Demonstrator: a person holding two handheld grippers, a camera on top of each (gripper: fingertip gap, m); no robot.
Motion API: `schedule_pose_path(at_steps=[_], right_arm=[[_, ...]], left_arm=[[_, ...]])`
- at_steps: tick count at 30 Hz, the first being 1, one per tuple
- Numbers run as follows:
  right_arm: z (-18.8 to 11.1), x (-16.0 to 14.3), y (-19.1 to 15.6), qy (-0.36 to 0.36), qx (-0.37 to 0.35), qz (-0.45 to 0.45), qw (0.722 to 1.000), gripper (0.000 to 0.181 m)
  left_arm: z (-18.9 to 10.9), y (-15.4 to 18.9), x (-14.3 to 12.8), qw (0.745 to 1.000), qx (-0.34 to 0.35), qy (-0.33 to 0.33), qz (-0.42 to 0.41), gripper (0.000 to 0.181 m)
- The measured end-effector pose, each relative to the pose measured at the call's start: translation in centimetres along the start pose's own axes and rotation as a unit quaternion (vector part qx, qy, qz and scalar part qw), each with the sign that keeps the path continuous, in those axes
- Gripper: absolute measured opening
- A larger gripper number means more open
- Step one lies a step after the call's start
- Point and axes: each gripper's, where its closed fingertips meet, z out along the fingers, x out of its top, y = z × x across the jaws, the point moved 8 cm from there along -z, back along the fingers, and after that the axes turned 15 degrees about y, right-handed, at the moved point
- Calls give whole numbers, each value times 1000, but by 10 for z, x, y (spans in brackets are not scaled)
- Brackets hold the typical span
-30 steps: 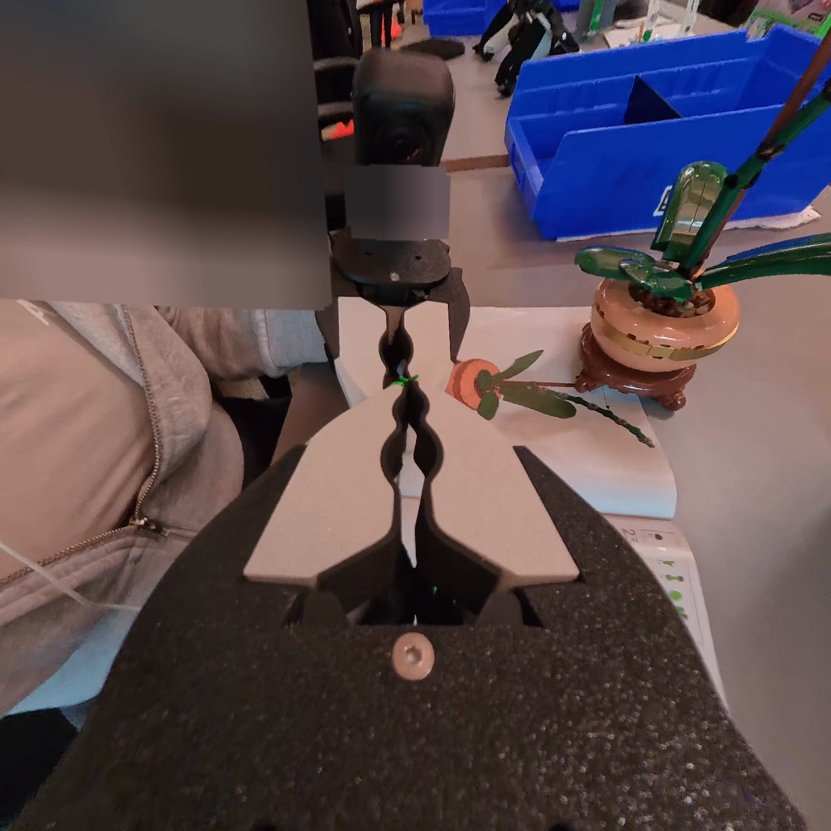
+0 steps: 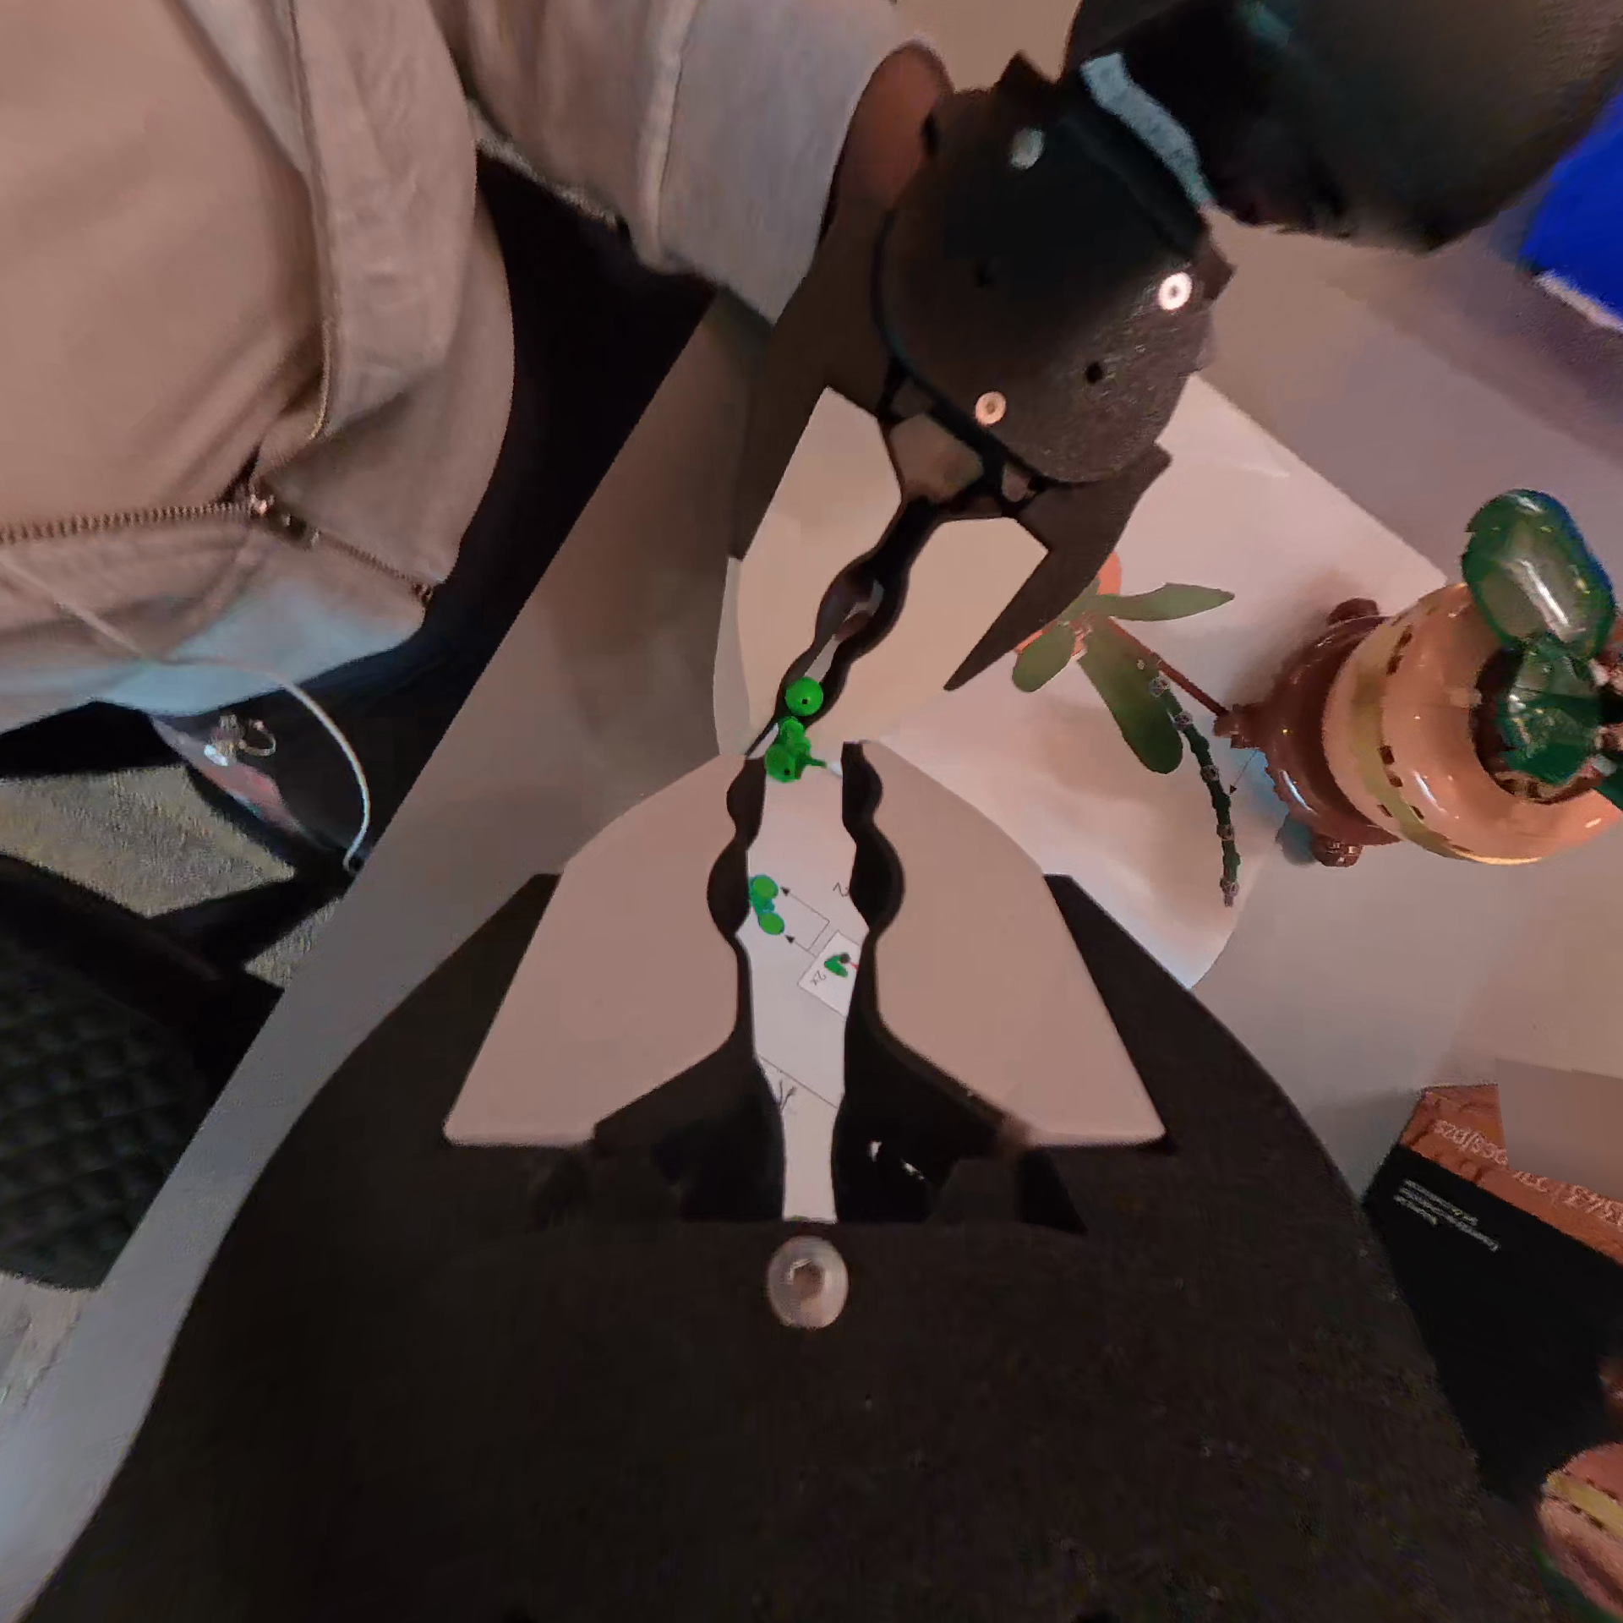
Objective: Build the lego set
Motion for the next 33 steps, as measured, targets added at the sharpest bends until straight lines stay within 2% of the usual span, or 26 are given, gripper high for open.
schedule_pose_path(at_steps=[4, 15, 33], right_arm=[[6, 0, 1, -34, 17, -18, 999, 6], [14, 0, -4, -94, 23, -32, 995, 2], [34, -12, -5, -106, 107, 14, 988, 1]], left_arm=[[0, 0, -1, 1000, -7, -5, -3, 3], [4, 0, -5, 999, -8, -39, -13, 3], [16, 6, -17, 991, -5, -131, 25, 3]])
